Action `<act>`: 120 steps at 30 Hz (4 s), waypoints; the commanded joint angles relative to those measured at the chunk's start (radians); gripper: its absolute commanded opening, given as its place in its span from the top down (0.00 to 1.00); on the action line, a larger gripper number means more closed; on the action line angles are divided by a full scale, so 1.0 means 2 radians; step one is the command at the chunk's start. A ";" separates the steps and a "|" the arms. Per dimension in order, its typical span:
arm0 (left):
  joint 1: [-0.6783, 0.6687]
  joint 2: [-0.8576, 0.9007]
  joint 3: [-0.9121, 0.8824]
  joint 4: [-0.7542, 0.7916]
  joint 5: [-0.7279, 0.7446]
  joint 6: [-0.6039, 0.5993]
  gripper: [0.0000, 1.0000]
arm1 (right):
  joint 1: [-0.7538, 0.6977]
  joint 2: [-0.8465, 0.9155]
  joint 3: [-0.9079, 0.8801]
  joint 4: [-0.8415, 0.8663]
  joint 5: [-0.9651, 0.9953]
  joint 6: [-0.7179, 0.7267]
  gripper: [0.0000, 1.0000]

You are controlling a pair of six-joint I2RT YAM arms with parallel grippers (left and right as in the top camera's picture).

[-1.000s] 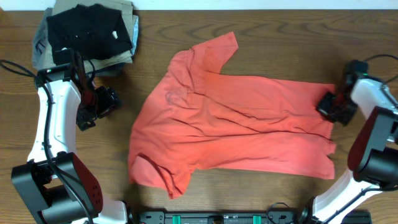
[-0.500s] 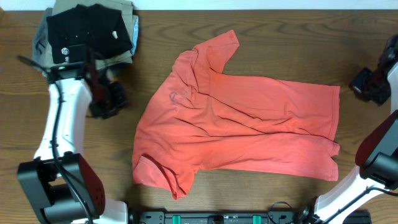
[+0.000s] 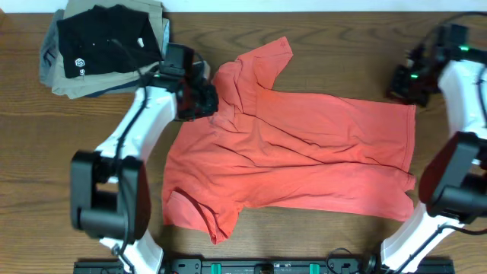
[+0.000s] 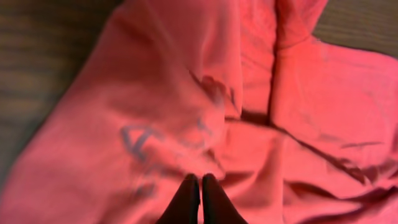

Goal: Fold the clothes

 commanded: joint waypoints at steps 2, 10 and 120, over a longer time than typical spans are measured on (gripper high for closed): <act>-0.001 0.036 -0.003 0.023 0.001 -0.006 0.94 | 0.043 0.000 -0.029 0.020 0.052 0.030 0.93; 0.001 0.084 -0.003 0.040 -0.061 -0.006 0.94 | 0.074 0.000 -0.097 0.080 0.076 0.054 0.93; -0.014 0.192 0.072 0.311 -0.127 -0.062 0.88 | 0.014 0.032 -0.199 0.253 0.199 0.085 0.99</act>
